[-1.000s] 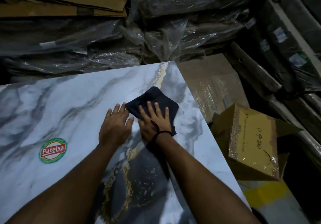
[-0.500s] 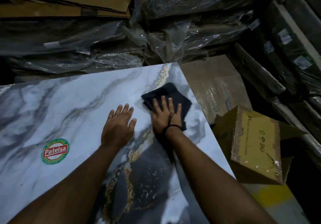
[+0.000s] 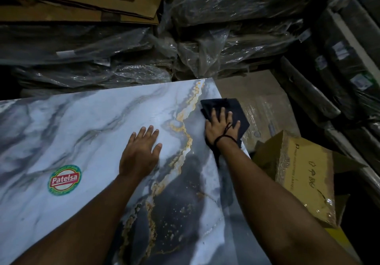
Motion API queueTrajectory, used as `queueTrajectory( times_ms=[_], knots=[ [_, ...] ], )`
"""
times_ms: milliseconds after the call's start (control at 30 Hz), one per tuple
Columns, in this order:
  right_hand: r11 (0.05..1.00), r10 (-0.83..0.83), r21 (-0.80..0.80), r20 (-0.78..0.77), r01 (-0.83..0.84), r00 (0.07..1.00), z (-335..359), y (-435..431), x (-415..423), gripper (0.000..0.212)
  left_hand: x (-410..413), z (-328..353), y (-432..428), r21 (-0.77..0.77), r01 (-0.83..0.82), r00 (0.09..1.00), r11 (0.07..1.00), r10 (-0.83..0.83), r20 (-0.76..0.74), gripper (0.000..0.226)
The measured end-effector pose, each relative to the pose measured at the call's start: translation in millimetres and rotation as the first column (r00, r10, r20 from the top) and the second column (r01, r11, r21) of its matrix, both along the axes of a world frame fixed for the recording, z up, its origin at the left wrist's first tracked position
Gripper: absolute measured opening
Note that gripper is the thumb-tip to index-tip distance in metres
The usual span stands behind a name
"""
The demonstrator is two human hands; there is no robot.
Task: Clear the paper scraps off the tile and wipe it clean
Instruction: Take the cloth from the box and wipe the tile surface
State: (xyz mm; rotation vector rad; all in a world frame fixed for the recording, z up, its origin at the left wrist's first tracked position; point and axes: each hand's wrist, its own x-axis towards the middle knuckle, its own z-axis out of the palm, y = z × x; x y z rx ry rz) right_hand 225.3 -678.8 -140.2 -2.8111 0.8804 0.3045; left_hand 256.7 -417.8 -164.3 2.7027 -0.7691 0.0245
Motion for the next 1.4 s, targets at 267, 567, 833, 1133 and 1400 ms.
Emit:
queueTrajectory(
  times_ms=[267,567,833,1133,1400],
  knots=[
    [0.939,0.343,-0.015,0.071,-0.343,0.937,-11.9,81.7,14.1,0.057,2.8,2.3,-1.6,0.076,0.001,0.999,0.997,-0.004,0.032,0.058],
    [1.0,-0.005,0.001,0.003,0.005,1.0,-2.3,-10.9,24.3,0.058,1.8,4.1,-0.4,0.053,0.002,1.0,0.999,-0.002,-0.016,0.059],
    [0.978,0.207,-0.04,0.078,-0.205,0.975,-11.3,67.0,29.8,0.059,21.2,19.9,-16.2,-0.057,-0.084,0.99,0.995,0.089,0.105,0.038],
    [0.993,0.102,-0.061,0.061,-0.098,0.993,-11.3,12.0,21.6,0.056,100.7,3.3,-33.5,0.127,0.119,0.991,0.985,-0.11,-0.072,0.067],
    [0.999,-0.027,-0.025,0.02,0.028,0.999,-4.6,12.1,51.6,0.059,97.8,-2.4,-33.4,0.061,0.096,0.994,0.994,-0.093,-0.052,0.063]
  ],
)
